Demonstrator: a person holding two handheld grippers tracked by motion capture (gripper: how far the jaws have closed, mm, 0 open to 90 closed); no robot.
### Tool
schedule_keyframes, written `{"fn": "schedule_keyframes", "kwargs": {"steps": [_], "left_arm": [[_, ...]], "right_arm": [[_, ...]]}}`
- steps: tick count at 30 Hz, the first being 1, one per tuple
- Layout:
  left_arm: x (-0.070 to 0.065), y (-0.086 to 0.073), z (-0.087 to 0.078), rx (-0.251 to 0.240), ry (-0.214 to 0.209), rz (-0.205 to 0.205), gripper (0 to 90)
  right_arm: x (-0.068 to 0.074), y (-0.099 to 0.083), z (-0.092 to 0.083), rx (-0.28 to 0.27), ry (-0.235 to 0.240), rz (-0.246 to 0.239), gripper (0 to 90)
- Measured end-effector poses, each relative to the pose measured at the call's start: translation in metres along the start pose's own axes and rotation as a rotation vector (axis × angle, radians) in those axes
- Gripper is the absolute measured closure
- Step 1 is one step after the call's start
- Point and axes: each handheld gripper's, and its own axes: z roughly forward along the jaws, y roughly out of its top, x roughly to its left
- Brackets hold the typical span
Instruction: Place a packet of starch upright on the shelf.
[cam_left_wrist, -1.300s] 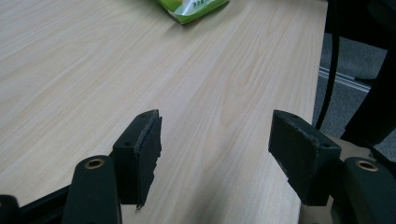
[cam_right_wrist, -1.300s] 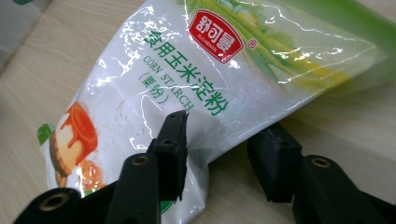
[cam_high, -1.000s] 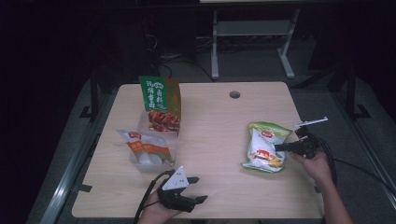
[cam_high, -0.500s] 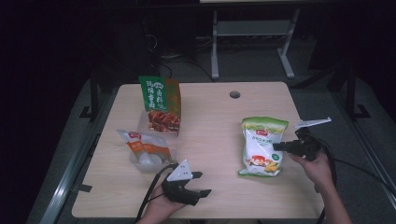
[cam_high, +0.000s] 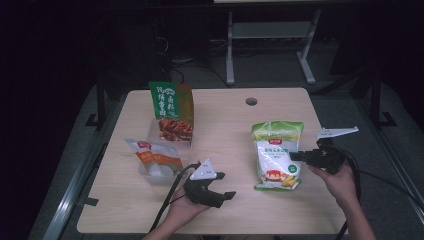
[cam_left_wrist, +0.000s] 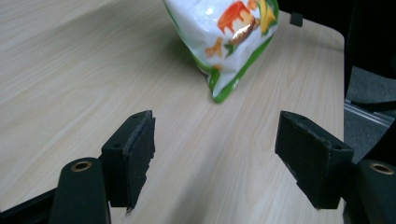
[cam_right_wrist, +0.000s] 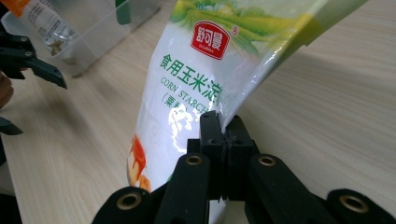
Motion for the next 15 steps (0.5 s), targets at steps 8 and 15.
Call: {"fn": "schedule_keyframes", "kwargs": {"steps": [8,15], "left_arm": [[0.003,0.013,0.013,-0.012,-0.007,-0.007,27.7],[0.013,0.026,0.033,-0.028,-0.027,-0.044,27.8]], "right_arm": [[0.016,0.003,-0.004,-0.030,0.020,-0.038,89.1],[0.031,0.007,-0.003,-0.055,0.040,-0.085,89.2]]}}
